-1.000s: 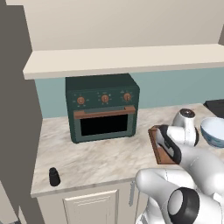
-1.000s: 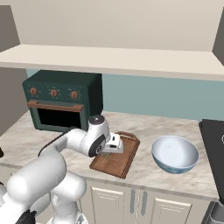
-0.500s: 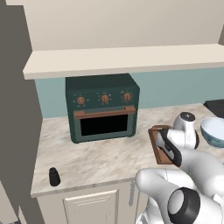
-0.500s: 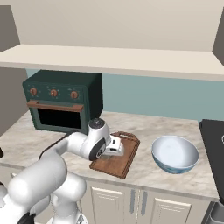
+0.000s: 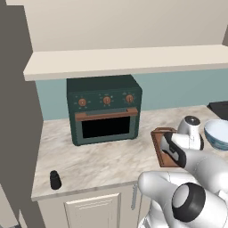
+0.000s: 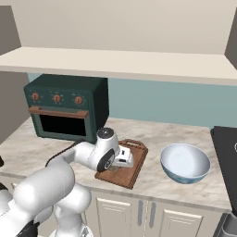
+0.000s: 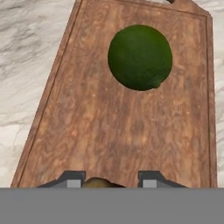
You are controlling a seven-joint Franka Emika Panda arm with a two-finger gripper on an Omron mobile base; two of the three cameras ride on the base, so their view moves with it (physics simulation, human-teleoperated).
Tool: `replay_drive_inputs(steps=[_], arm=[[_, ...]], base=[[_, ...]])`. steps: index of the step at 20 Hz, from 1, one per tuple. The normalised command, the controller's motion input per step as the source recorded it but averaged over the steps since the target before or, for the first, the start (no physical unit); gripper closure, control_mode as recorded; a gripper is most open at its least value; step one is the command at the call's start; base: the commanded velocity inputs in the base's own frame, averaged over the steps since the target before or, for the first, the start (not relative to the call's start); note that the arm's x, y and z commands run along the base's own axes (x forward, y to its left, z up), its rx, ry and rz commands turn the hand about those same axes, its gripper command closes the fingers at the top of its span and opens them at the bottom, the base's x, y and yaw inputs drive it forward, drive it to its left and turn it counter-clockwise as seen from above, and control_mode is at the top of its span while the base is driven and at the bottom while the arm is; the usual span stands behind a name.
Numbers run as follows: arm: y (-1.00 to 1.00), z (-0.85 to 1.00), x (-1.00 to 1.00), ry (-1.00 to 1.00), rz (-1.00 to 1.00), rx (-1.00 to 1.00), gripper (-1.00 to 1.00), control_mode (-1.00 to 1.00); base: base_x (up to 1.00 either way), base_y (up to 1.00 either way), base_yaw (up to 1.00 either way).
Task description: Open the cabinet. Place the bowl and condiment on the counter. Then place the lime and garlic on the cutting board.
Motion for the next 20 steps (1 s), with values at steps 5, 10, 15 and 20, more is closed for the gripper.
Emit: replay_drive_inputs(steps=[5, 10, 15, 20], arm=[[-0.01, -0.13, 0.00, 0.00, -0.01, 0.00, 1.00, -1.00], [0.00, -0.10, 0.00, 0.00, -0.01, 0.00, 1.00, -1.00], [0.00, -0.10, 0.00, 0.00, -0.01, 0.00, 1.00, -1.00], [0.00, -0.18, 0.00, 0.00, -0.01, 0.00, 1.00, -1.00]], base=[[0.00, 0.00, 0.00], [0.00, 0.00, 0.00], [0.00, 0.00, 0.00], [0.00, 0.00, 0.00]])
